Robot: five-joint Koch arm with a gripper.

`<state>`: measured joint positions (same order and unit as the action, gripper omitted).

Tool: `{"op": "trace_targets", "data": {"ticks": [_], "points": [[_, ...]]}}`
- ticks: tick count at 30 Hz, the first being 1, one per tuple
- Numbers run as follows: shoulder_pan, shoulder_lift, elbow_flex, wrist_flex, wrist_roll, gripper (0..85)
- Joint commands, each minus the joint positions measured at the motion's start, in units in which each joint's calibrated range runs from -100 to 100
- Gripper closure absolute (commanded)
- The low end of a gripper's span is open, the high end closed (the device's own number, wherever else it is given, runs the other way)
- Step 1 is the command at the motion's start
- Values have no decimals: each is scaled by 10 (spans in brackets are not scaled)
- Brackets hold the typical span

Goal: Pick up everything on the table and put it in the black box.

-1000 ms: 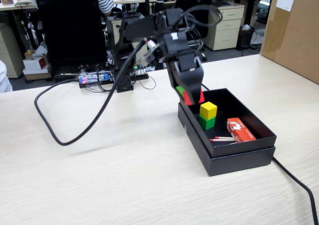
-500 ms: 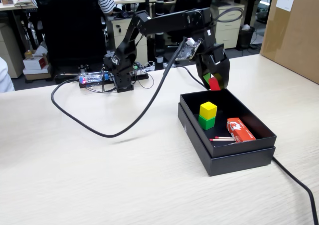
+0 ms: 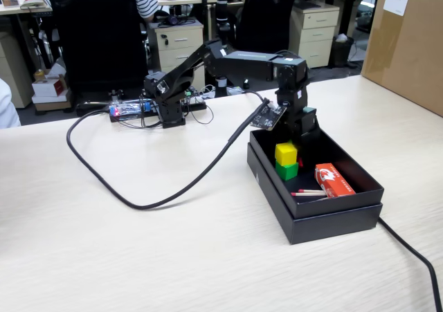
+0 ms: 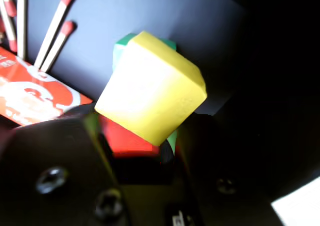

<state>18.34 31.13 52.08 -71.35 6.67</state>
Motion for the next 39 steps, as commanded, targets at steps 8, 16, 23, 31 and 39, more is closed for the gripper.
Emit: {"op": "trace_targets", "data": {"ticks": [8, 16, 23, 31, 39], "points": [[0, -224, 0, 12, -1, 379], [-36, -657, -176, 12, -3, 366], [-127, -1015, -546, 107, -38, 359], [-177, -1234, -837, 186, -51, 338], [-205, -1311, -1048, 287, -56, 337]]}}
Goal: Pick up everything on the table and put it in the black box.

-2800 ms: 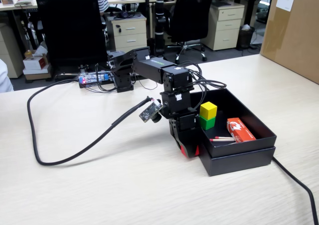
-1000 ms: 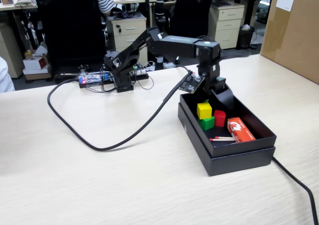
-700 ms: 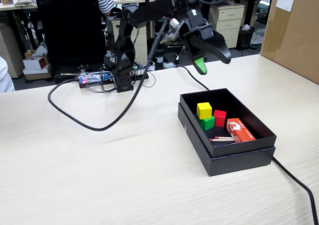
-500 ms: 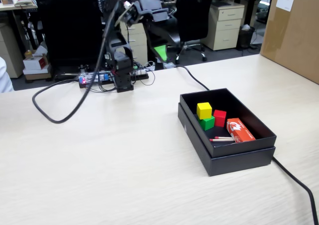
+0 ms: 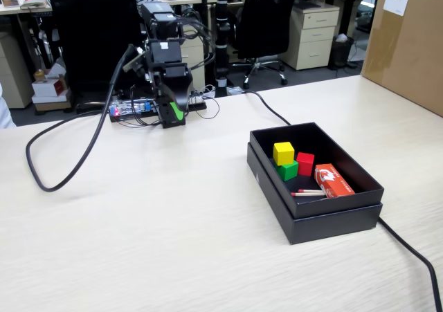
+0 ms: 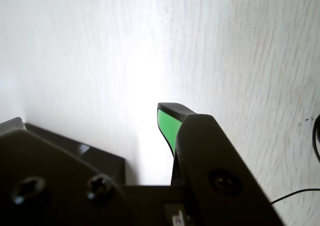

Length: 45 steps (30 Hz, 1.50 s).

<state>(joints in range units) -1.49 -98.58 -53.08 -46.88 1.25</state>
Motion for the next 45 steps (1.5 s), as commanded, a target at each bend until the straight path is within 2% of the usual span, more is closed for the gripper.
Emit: {"op": "trace_targets", "data": {"ticks": [1, 12, 16, 21, 25, 45], "points": [[-9, -14, -11, 56, -2, 337], [-12, -14, -214, 252, -13, 334], [-9, -14, -302, 351, -29, 335], [-9, -14, -356, 405, -41, 335], [-8, -14, -431, 495, -59, 335], [-3, -14, -441, 477, -58, 364]]}}
